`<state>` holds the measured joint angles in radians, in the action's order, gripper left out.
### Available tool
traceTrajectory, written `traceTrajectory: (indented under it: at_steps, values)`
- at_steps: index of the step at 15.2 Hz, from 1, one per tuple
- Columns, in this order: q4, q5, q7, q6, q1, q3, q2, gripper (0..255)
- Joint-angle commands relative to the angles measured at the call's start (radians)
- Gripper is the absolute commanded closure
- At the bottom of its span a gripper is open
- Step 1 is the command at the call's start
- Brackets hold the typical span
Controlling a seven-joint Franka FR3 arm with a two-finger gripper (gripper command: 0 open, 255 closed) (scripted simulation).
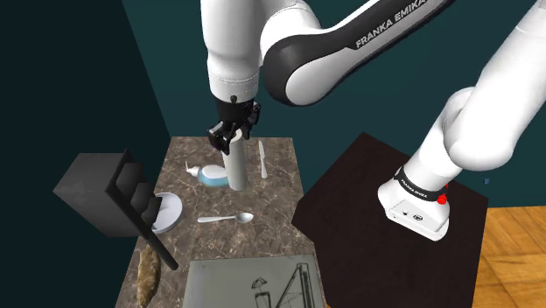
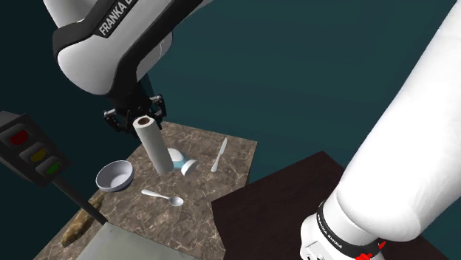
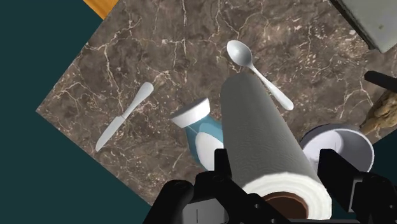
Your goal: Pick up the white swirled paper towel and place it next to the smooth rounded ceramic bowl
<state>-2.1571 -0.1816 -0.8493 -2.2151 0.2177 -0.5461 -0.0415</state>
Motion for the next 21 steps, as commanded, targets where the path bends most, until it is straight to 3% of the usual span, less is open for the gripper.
traceTrajectory:
  at_steps: [1, 6, 13, 21]
  values:
    - [0.034, -0.035, -0.067, 0.001, 0.026, -0.019, -0.049, 255]
    - [0.173, -0.14, -0.223, 0.036, 0.116, -0.041, -0.205, 255]
    - [0.424, -0.259, -0.385, 0.118, 0.284, -0.025, -0.436, 255]
    - [0.416, -0.302, -0.421, 0.058, 0.309, 0.0, -0.499, 255]
